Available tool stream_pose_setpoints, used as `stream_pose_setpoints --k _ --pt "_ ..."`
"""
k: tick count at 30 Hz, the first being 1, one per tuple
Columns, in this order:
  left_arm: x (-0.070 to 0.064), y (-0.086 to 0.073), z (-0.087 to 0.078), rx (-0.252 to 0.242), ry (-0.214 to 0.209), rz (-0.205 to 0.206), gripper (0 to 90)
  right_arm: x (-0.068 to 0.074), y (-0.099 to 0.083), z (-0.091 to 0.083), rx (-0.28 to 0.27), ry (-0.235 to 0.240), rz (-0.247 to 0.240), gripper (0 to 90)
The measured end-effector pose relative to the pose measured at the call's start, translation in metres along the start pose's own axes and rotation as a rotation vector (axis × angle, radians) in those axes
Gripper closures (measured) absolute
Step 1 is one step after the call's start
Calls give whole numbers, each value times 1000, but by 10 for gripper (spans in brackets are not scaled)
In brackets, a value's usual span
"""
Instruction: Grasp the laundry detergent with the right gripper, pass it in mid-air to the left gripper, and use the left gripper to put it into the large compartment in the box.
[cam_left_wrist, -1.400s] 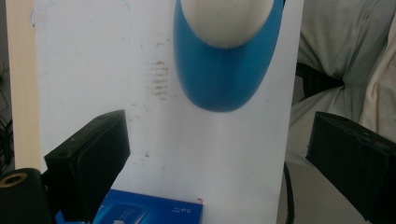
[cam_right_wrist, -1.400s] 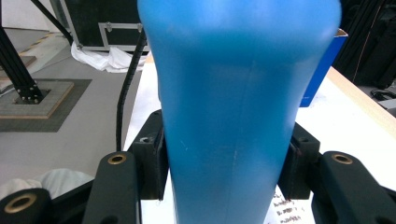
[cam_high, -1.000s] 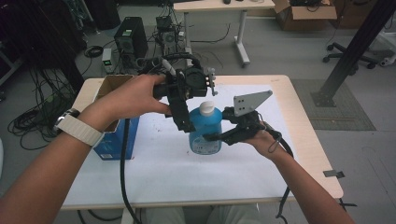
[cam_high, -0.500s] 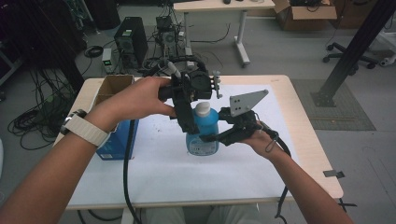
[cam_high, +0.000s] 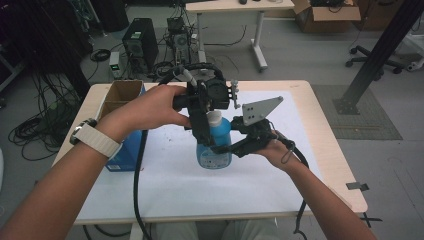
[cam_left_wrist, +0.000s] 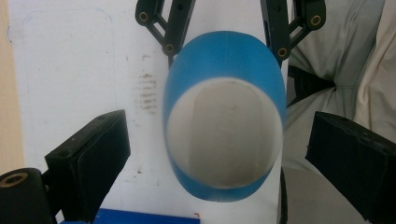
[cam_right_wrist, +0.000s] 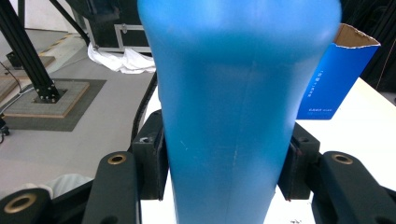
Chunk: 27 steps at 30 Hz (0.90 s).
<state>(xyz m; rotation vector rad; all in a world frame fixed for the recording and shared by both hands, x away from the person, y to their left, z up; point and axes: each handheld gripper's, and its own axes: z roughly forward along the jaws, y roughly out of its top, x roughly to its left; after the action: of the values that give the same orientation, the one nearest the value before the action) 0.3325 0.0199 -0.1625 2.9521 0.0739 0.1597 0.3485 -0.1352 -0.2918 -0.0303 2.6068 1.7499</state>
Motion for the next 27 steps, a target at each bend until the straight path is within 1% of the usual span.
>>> stream_pose_setpoints --k 7,18,22,23,27 --pt "1 2 4 0 -9 5 65 0 1 0 0 1 3 463" --pt "3 2 10 -1 -18 2 70 0 1 2 2 4 7 462" --pt "4 1 11 -9 -29 5 104 0 1 2 4 4 6 462" --pt "4 1 11 -11 -35 5 136 0 1 2 3 4 6 463" --pt "5 1 11 -13 -41 7 148 0 1 1 0 4 4 463"
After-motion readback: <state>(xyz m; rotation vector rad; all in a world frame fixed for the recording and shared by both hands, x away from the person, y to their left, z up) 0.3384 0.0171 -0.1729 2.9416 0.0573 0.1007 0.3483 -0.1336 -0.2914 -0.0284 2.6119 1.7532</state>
